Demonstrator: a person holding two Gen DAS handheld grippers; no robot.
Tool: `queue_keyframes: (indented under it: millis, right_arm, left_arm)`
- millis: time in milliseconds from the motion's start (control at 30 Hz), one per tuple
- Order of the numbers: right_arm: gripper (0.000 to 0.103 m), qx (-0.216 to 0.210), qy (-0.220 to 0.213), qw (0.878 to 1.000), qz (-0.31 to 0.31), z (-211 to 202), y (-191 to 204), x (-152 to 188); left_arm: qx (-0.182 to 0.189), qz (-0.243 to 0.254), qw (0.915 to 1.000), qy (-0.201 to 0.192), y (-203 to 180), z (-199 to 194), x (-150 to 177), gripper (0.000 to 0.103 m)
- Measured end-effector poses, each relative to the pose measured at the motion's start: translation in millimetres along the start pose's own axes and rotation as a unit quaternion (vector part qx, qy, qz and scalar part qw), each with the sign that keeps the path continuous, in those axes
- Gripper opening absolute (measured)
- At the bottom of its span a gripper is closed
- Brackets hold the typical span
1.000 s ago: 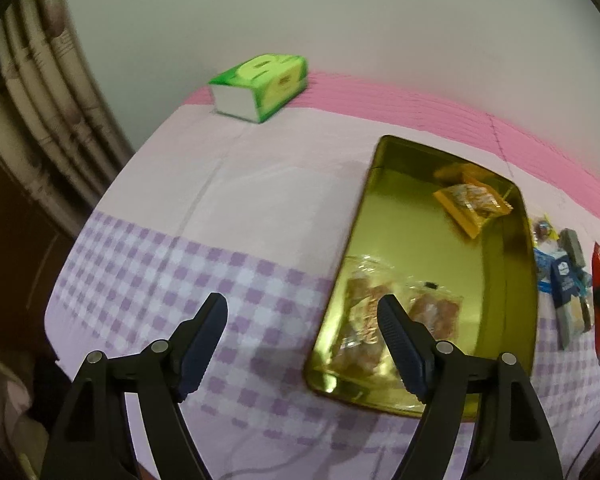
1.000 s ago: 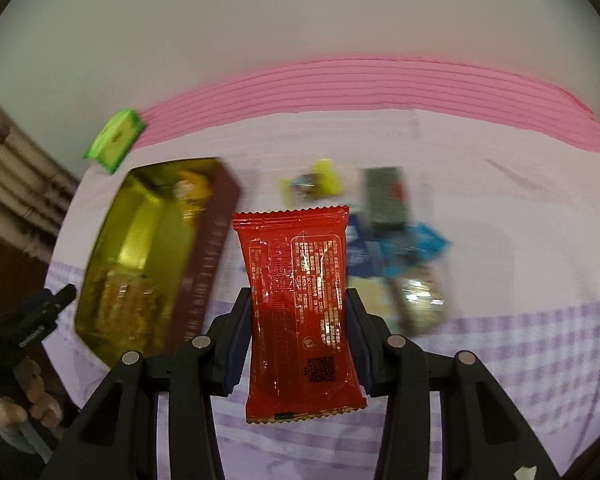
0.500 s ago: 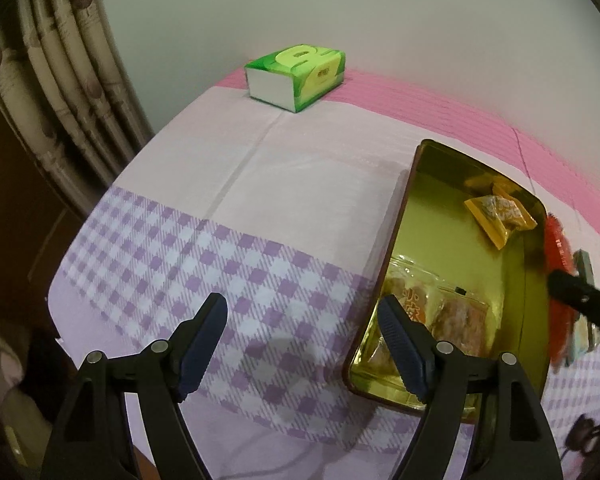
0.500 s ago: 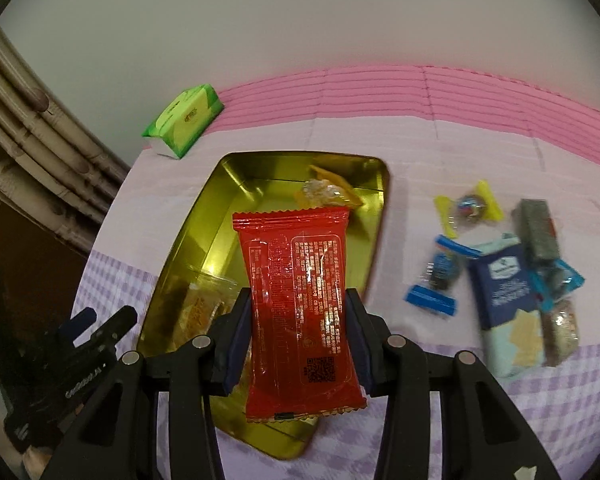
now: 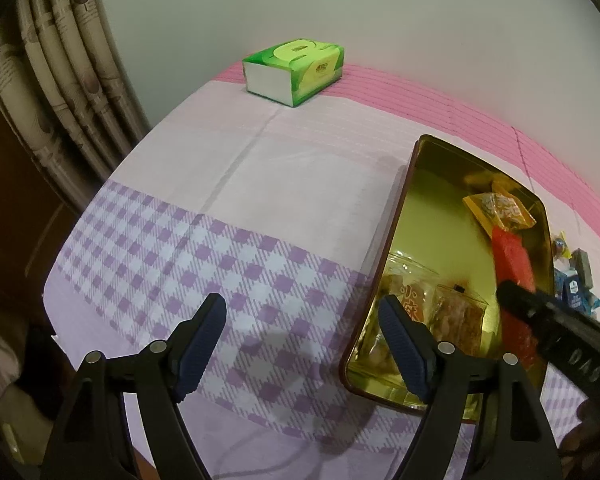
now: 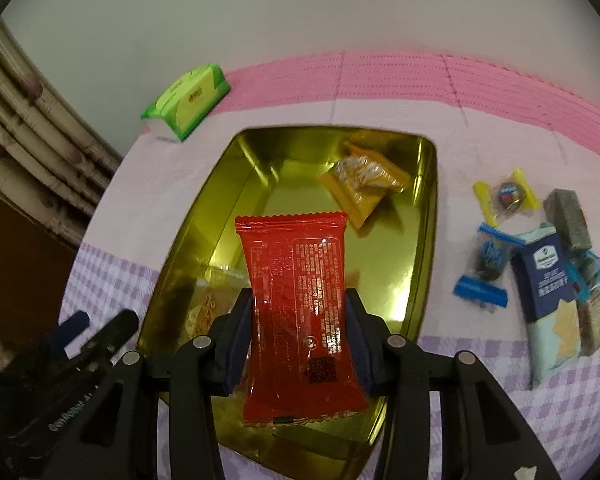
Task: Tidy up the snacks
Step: 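Carry the red biscuit pack over the tin and lower it with the right gripper, then open the right gripper to drop the red pack and withdraw toward the pile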
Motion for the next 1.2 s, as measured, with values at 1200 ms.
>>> queue_keyframes:
  millis: [1200]
  right_arm:
    - [0.048,0.062,0.021,0.997,-0.044,1,-28,5]
  left_arm:
    - [0.005,-0.001,0.9999,0.009,-6,2,5,0.079]
Point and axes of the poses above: each gripper's, at about its wrist camera, not at the fingertips, and z roughly the way its jaws point, y to its left, x to its underside, the point moved 8 cm from there along z, roughly the way its jaws point, and after that the axes turned 6 degrees about -x, right-handed, at the moved point
